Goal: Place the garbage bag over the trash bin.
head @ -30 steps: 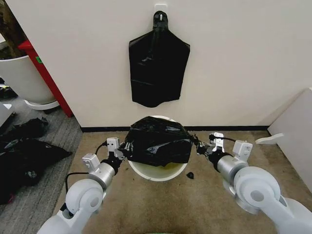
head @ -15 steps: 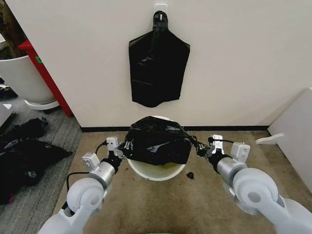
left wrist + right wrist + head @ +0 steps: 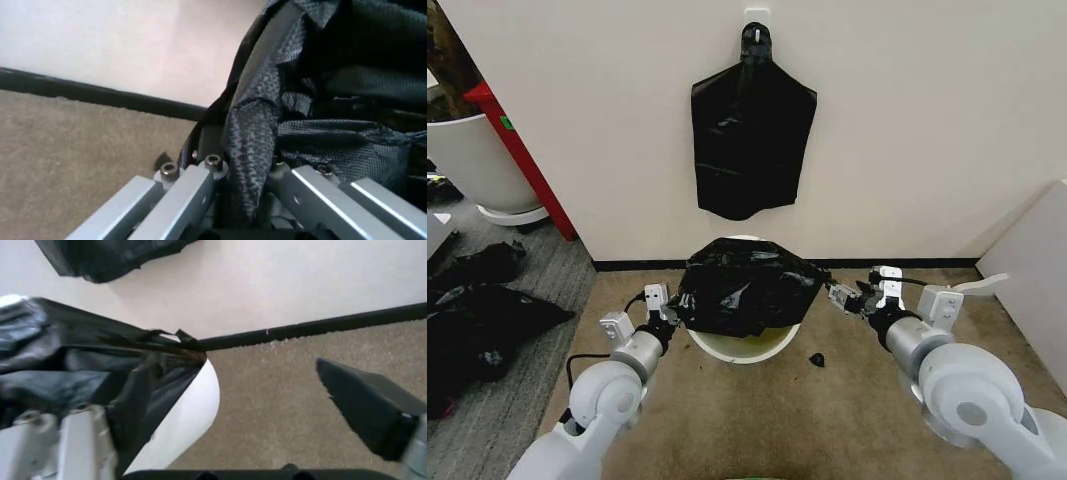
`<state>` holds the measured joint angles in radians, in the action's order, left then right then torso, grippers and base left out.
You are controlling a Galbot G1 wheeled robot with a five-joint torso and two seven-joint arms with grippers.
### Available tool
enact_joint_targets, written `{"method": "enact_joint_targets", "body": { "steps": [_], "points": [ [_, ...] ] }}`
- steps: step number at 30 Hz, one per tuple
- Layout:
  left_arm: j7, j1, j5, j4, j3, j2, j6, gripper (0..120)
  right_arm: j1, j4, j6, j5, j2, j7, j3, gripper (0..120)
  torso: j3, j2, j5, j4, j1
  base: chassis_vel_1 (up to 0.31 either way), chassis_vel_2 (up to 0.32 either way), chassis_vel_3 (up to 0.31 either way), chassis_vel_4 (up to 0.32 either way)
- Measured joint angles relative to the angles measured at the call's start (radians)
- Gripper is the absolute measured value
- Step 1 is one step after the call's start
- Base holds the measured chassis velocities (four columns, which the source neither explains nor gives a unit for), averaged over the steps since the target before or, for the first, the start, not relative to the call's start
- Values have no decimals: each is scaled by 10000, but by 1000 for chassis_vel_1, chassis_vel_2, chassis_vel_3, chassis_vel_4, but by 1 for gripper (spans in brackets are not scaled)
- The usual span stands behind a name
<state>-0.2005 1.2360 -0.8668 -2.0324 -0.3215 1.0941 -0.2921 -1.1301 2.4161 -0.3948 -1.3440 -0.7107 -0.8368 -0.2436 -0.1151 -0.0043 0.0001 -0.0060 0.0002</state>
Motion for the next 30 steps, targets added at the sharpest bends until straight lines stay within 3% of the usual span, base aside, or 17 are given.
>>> {"method": "enact_joint_targets", "body": {
  "steps": [4,7,14,22,25,30],
  "points": [
    [-145,-78,11,73,21,1,5,0,54,354,138,-390,27,-320,-170,97,0,0,0,0,0,0,0,0,0],
    [-568,-202,49,102,155,3,54,0,480,841,569,-2345,57,-1027,-668,100,0,0,-3,0,0,0,0,0,0],
    [-992,-384,529,20,442,25,456,0,754,880,1600,-4717,-23,-503,-689,100,0,0,-1,-2,0,0,0,0,0],
    [-963,-795,2107,123,676,20,1459,0,1972,873,2679,-6940,-1264,-427,279,100,0,0,0,0,0,0,0,0,0],
    [-720,-860,2780,269,751,32,1963,0,3049,862,3359,-7953,-1771,-957,566,100,0,0,-5,2,0,0,0,0,0],
    [-535,-863,3434,385,851,131,2383,0,3689,535,3635,-8119,-2286,-1161,931,100,-1,0,-3,1,0,0,0,0,0]
  ]
}}
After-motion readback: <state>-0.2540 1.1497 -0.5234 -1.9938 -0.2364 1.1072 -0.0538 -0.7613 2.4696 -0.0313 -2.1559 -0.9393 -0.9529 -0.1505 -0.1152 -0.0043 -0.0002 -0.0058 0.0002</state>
